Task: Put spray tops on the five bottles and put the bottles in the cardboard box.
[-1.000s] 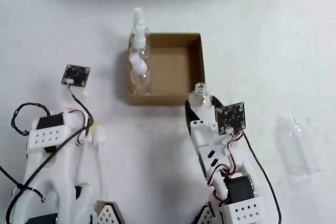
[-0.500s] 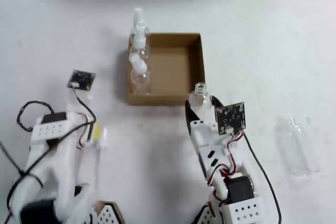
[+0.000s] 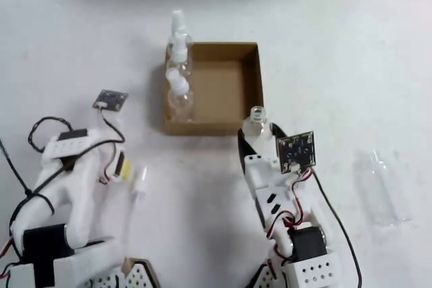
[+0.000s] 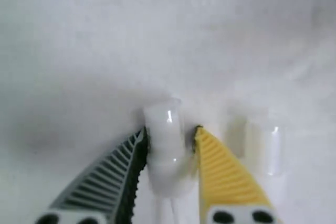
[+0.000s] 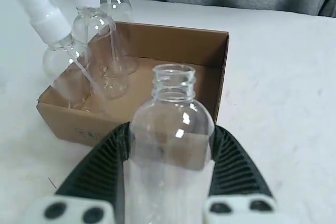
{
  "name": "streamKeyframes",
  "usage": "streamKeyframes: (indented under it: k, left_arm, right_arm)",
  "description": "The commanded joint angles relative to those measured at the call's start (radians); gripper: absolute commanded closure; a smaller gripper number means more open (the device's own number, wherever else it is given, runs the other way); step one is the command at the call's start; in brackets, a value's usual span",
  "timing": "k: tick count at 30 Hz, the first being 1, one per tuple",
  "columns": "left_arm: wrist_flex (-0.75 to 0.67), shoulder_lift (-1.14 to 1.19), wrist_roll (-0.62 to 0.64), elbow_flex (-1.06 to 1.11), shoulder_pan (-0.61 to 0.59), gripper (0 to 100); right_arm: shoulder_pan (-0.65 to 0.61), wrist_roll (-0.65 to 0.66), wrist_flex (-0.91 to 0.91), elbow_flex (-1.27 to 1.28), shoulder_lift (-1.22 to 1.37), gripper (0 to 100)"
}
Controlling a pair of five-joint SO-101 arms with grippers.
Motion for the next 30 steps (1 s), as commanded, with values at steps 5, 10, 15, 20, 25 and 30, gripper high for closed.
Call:
streamKeyframes:
  k: [5,10,15,20,25,30]
  left_arm:
    - [0.109,0.035,0.003,-0.060,0.067,98]
    - [0.169,0.035,0.141,-0.224,0.065,98]
    - [0.264,0.033,0.221,-0.385,0.081,98]
    - [0.287,-0.111,0.292,-0.417,0.084,98]
    - [0.285,-0.397,0.364,-0.368,0.084,98]
    - [0.287,-0.587,0.397,-0.344,0.079,98]
  right_arm:
    - [-0.002,-0.002,-0.021,-0.014,-0.008,98.4]
    - [-0.008,-0.008,-0.019,-0.014,-0.008,98.4]
    - [-0.010,-0.009,-0.028,-0.018,-0.008,98.4]
    - [-0.090,-0.044,-0.070,-0.006,-0.010,98.4]
    - [-0.196,-0.046,-0.197,0.021,-0.010,98.4]
    - [-0.328,-0.041,-0.325,0.037,-0.008,98.4]
